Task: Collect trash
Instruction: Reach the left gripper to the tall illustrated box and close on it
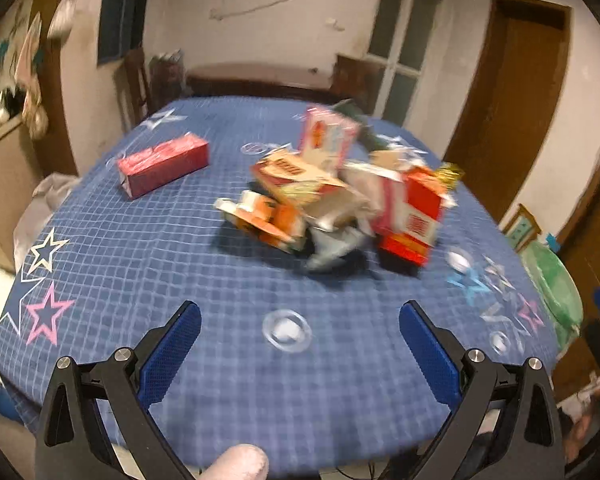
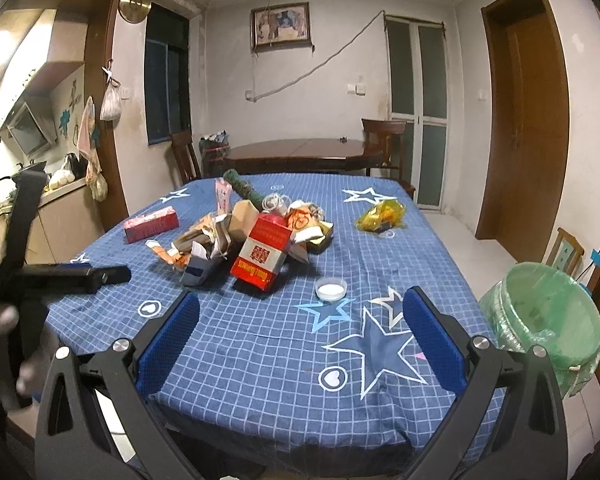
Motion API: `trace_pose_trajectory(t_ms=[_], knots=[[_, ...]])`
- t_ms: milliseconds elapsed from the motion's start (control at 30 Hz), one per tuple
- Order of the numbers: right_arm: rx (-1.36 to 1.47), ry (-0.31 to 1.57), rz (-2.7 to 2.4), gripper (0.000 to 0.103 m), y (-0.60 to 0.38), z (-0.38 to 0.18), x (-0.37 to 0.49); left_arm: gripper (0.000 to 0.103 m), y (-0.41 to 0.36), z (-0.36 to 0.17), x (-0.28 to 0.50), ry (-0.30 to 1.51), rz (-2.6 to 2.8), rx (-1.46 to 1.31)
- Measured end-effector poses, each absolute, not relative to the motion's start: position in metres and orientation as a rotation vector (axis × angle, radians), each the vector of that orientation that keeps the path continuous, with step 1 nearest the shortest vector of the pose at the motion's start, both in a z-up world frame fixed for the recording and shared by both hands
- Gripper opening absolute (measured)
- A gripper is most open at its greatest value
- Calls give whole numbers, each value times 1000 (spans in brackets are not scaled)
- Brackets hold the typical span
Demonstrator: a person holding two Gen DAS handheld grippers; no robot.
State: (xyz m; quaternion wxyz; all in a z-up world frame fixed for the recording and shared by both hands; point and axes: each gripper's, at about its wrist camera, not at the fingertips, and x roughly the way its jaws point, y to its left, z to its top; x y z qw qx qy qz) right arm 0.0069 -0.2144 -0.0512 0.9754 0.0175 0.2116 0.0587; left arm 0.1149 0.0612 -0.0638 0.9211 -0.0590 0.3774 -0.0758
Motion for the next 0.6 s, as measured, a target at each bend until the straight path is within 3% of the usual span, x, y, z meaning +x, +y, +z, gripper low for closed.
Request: trace_pose_trajectory(t_ms=[267,600], knots=[[50,471,107,98,-224,-63,33,99,75,-55,243,906,-186,-242],[67,506,86,98,-238,-73,56,99,52,-76,334,1057,-108,-127]])
